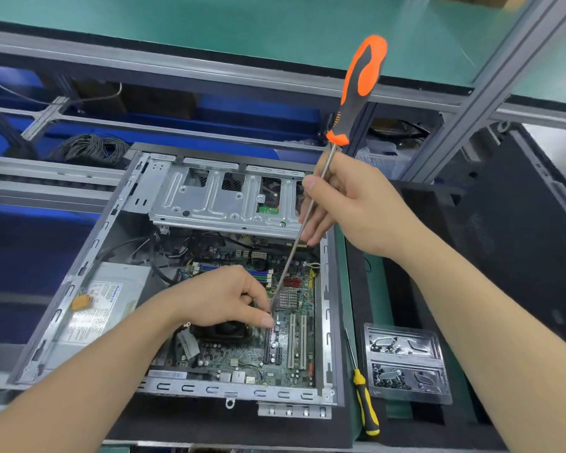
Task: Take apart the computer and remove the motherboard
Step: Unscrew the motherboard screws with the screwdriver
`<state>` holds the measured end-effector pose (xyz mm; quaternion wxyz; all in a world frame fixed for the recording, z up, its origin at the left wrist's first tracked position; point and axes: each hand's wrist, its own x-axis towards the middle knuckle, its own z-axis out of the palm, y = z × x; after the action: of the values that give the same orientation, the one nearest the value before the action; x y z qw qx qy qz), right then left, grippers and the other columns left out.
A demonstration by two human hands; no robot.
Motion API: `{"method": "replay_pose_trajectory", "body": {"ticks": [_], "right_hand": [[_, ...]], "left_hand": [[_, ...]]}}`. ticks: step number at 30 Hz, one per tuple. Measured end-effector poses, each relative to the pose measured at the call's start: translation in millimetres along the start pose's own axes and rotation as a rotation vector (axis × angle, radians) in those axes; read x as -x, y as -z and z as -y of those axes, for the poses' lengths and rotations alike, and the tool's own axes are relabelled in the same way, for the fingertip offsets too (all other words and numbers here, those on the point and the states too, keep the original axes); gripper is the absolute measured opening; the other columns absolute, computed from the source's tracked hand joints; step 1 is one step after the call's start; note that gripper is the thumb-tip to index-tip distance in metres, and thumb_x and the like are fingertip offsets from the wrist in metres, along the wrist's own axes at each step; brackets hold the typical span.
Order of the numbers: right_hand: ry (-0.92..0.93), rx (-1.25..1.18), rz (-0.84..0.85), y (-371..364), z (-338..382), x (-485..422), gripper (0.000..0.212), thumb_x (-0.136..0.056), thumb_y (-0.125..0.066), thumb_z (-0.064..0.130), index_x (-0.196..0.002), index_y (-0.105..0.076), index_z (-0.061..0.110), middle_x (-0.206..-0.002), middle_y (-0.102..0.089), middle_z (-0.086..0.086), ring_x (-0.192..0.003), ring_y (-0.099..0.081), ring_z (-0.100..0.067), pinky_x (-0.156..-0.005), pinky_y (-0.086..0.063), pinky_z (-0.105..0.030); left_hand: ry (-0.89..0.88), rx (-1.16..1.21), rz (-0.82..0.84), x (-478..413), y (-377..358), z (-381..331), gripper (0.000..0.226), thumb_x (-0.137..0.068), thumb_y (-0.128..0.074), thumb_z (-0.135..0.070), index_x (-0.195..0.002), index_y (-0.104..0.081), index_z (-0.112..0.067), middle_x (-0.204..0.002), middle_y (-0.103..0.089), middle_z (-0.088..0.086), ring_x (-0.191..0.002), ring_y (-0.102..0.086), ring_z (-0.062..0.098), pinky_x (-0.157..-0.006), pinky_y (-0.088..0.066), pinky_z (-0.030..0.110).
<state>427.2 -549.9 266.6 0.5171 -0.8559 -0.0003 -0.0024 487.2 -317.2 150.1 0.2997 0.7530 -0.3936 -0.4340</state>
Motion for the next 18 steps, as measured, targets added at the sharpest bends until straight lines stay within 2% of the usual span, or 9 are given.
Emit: {"method": "replay_pose_trajectory", "body": {"ticks": [4,5,7,9,11,14,16,18], "right_hand": [[-0.002,0.047,0.007,-4,-7,0,0.019,-0.109,-0.047,0.02,-0.104,-0.049,0.003,-0.077,-0.073,-0.016,-0.06,-0.075,-0.031,-0.059,-0.062,-0.054],[-0.007,0.063,0.035,-7,-9,1,0.018,-0.109,-0.047,0.021,-0.102,-0.049,0.005,-0.076,-0.073,-0.016,-0.06,-0.075,-0.029,-0.058,-0.062,-0.053],[-0.035,0.075,0.133,-19,-15,3,0.018,-0.109,-0.048,0.021,-0.101,-0.048,0.004,-0.075,-0.072,-0.018,-0.06,-0.076,-0.027,-0.059,-0.062,-0.052],[-0.071,0.093,0.261,-37,-22,6,0.02,-0.109,-0.048,0.021,-0.1,-0.048,0.003,-0.074,-0.073,-0.017,-0.061,-0.076,-0.026,-0.059,-0.063,-0.049],[-0.093,0.112,0.369,-53,-31,11,0.02,-0.109,-0.049,0.02,-0.098,-0.049,0.004,-0.074,-0.073,-0.013,-0.061,-0.076,-0.025,-0.059,-0.063,-0.05],[-0.09,0.128,0.448,-65,-42,18,0.02,-0.108,-0.05,0.019,-0.092,-0.049,0.008,-0.073,-0.072,-0.008,-0.058,-0.075,-0.021,-0.059,-0.063,-0.049],[-0.076,0.141,0.453,-68,-46,21,0.02,-0.108,-0.051,0.02,-0.093,-0.05,0.007,-0.073,-0.072,-0.007,-0.057,-0.075,-0.018,-0.058,-0.063,-0.046],[-0.05,0.153,0.442,-68,-48,21,0.019,-0.108,-0.051,0.02,-0.093,-0.05,0.008,-0.072,-0.072,-0.005,-0.057,-0.074,-0.016,-0.057,-0.063,-0.044]], "left_hand": [[0.103,-0.155,-0.029,10,9,13,0.031,-0.1,-0.057,-0.052,-0.078,-0.061,-0.031,-0.056,-0.046,-0.013,-0.051,-0.039,0.006,-0.051,-0.033,0.022],[0.144,-0.042,-0.054,11,11,17,0.034,-0.101,-0.053,-0.047,-0.074,-0.053,-0.025,-0.058,-0.045,-0.01,-0.05,-0.038,0.009,-0.05,-0.033,0.023],[0.215,0.418,-0.117,10,13,21,0.029,-0.098,-0.046,-0.028,-0.07,-0.041,-0.023,-0.063,-0.032,-0.003,-0.05,-0.024,0.015,-0.045,-0.025,0.025],[0.236,0.78,-0.118,7,14,18,0.026,-0.096,-0.042,-0.016,-0.071,-0.043,-0.021,-0.067,-0.031,0.0,-0.052,-0.021,0.015,-0.044,-0.025,0.023],[0.218,0.929,-0.066,3,14,14,0.021,-0.095,-0.043,-0.013,-0.075,-0.049,-0.017,-0.069,-0.038,0.002,-0.053,-0.026,0.014,-0.045,-0.029,0.023],[0.216,0.961,-0.051,1,11,12,0.02,-0.089,-0.041,-0.015,-0.071,-0.05,-0.013,-0.07,-0.043,0.008,-0.054,-0.03,0.017,-0.052,-0.025,0.029],[0.233,0.937,-0.092,-3,8,9,0.031,-0.093,-0.042,-0.023,-0.064,-0.048,-0.014,-0.066,-0.043,0.007,-0.051,-0.029,0.017,-0.057,-0.018,0.035],[0.204,0.886,-0.159,-8,6,7,0.042,-0.101,-0.046,-0.025,-0.06,-0.049,-0.017,-0.061,-0.037,0.005,-0.047,-0.025,0.015,-0.053,-0.016,0.031]]}}
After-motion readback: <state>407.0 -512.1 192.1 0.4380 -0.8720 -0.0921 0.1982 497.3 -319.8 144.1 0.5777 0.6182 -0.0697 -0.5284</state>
